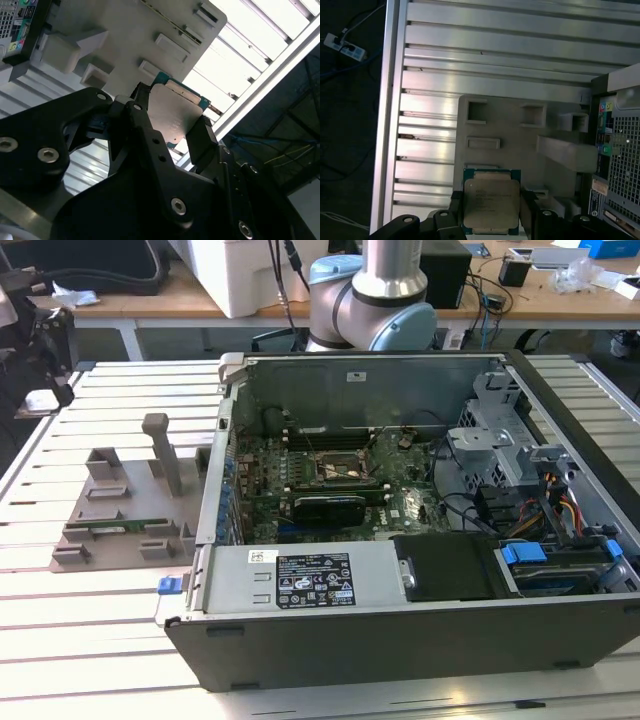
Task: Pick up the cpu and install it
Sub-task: 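Pick up the cpu and move it towards the insertion slot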
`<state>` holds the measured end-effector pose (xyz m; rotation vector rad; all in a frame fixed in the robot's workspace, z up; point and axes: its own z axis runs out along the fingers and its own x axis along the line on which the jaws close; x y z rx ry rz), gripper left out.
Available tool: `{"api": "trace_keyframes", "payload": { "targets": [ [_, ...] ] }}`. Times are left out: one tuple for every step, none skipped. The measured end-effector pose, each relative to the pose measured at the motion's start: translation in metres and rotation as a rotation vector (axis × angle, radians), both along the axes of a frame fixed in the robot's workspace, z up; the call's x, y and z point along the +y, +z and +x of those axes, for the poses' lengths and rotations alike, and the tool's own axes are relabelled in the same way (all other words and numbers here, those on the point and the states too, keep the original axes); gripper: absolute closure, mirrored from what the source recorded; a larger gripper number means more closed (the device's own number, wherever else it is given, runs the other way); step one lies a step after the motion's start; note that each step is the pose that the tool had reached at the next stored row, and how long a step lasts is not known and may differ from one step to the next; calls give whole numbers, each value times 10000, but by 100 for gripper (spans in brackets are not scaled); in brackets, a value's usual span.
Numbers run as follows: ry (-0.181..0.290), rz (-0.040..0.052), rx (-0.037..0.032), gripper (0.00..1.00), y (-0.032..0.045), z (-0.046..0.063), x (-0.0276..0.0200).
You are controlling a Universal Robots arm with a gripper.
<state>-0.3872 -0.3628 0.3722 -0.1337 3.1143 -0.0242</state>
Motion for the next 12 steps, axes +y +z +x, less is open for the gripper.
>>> {"api": "trace_keyframes", "payload": {
  "targets": [
    [0,0,1,46,37,0,0],
    [0,0,1,46,55,0,0],
    [0,0,1,46,70,0,0],
    [0,0,1,46,92,0,0],
    [0,0,0,46,106,0,0],
    [0,0,0,46,117,0,0],
    [0,1,0,46,133,0,0],
    [0,0,0,46,144,0,0],
    [0,0,1,46,170,0,0],
    [0,0,0,46,205,0,0],
    [0,0,1,46,228,0,0],
    [0,0,1,46,251,0,0]
  ]
}}
